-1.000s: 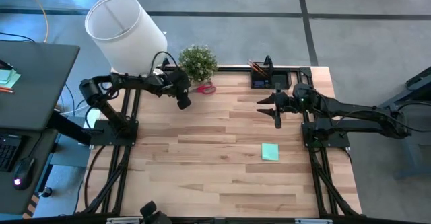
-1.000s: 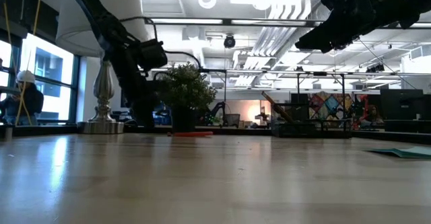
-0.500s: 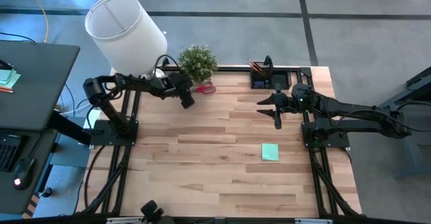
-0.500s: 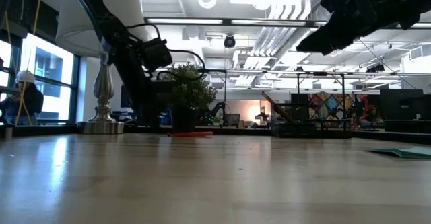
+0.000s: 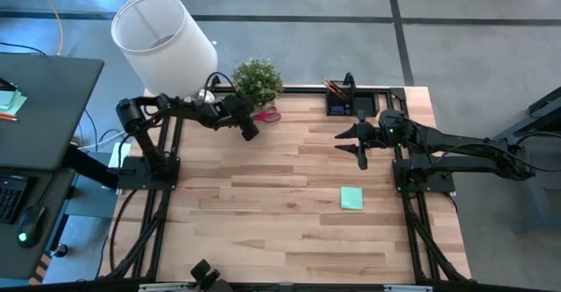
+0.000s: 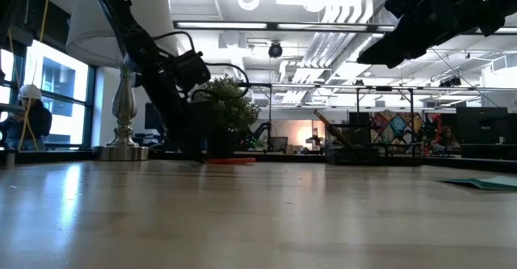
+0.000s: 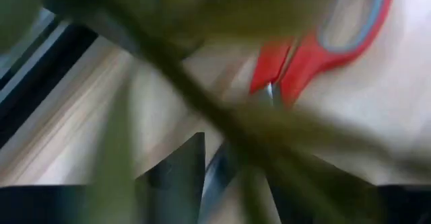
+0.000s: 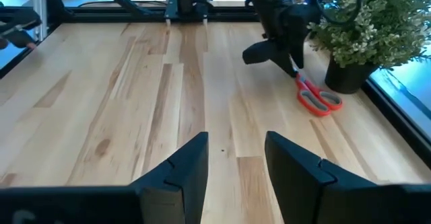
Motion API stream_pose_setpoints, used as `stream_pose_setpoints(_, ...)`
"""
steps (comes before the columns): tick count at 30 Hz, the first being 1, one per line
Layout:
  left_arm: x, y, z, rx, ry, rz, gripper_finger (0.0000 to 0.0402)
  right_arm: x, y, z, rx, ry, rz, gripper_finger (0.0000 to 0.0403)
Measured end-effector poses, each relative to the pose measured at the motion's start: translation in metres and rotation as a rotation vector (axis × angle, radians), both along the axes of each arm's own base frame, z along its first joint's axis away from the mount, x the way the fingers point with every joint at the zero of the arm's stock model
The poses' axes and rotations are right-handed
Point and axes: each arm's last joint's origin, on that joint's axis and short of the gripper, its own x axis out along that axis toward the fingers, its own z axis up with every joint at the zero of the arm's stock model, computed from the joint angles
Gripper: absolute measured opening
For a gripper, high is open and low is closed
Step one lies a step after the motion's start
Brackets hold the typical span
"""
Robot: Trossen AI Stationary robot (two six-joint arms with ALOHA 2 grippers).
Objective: Pick and place office supplies into organizer
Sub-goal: Put the red scissor in the black desk organizer
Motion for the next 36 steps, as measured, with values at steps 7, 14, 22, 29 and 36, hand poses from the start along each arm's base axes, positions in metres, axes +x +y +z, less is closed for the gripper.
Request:
stream_pose_setpoints(7,0.006,-0.001,0.001,-0.054,-0.106,-0.075,0.0133,0.0,0.0,0.0,0.0,0.004,0.001,0.0139)
stream_pose_setpoints(14,0.014,-0.01,0.001,-0.057,-0.105,-0.109,0.0133,0.0,0.0,0.0,0.0,0.003,0.001,0.0139)
stream_pose_setpoints(22,0.032,-0.039,0.015,-0.039,-0.142,-0.211,0.0133,0.0,0.0,0.0,0.003,0.004,-0.002,0.0139)
stream_pose_setpoints(29,0.022,-0.044,0.021,0.112,0.069,-0.079,0.0133,0.0,0.0,0.0,0.003,0.003,-0.003,0.0139)
stream_pose_setpoints(36,0.003,-0.018,0.012,-0.085,-0.017,-0.078,0.0134,0.0,0.0,0.0,0.024,0.002,-0.012,0.0139)
